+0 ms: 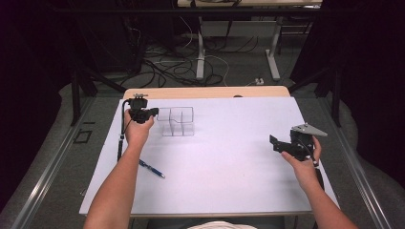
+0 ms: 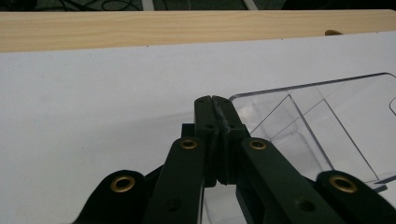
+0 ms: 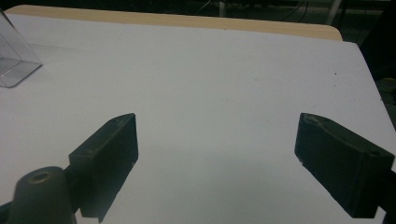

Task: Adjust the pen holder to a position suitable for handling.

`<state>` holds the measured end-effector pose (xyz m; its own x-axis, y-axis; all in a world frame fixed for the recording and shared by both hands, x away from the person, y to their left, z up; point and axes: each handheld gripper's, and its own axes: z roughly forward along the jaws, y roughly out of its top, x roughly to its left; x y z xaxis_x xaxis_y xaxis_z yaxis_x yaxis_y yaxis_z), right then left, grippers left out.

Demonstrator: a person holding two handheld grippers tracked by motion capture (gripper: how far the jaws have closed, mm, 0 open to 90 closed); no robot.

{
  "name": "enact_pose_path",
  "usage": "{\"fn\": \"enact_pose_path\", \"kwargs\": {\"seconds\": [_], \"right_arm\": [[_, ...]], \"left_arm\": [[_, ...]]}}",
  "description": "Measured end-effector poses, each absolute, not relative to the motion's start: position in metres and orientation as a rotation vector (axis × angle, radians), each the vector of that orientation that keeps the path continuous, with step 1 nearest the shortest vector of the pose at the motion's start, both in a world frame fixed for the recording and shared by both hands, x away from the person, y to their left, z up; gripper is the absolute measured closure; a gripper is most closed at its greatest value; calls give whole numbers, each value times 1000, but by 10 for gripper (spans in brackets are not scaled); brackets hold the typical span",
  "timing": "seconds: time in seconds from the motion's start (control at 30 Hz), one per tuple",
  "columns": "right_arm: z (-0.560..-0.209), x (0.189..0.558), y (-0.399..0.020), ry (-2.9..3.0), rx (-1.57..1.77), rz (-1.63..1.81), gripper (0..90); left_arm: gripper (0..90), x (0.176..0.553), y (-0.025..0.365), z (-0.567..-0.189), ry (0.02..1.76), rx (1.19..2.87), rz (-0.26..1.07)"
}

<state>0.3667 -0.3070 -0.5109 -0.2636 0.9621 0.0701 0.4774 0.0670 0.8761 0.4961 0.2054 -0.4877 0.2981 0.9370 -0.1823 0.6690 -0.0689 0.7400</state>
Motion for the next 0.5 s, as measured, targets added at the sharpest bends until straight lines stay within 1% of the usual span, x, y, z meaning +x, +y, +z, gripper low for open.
{"fn": "enact_pose_path", "kwargs": {"seconds": [0.17, 0.37, 0.5], "right_arm": [[-511, 367, -307, 1793, 1435, 1134, 130], [-511, 367, -306, 1799, 1428, 1134, 130], [-511, 366, -306, 1797, 1436, 1136, 130]], "left_arm": [[900, 494, 201, -486, 1454, 1818, 424], [900, 492, 188, -487, 1424, 1829, 419], [900, 488, 176, -486, 1416, 1840, 391]]}}
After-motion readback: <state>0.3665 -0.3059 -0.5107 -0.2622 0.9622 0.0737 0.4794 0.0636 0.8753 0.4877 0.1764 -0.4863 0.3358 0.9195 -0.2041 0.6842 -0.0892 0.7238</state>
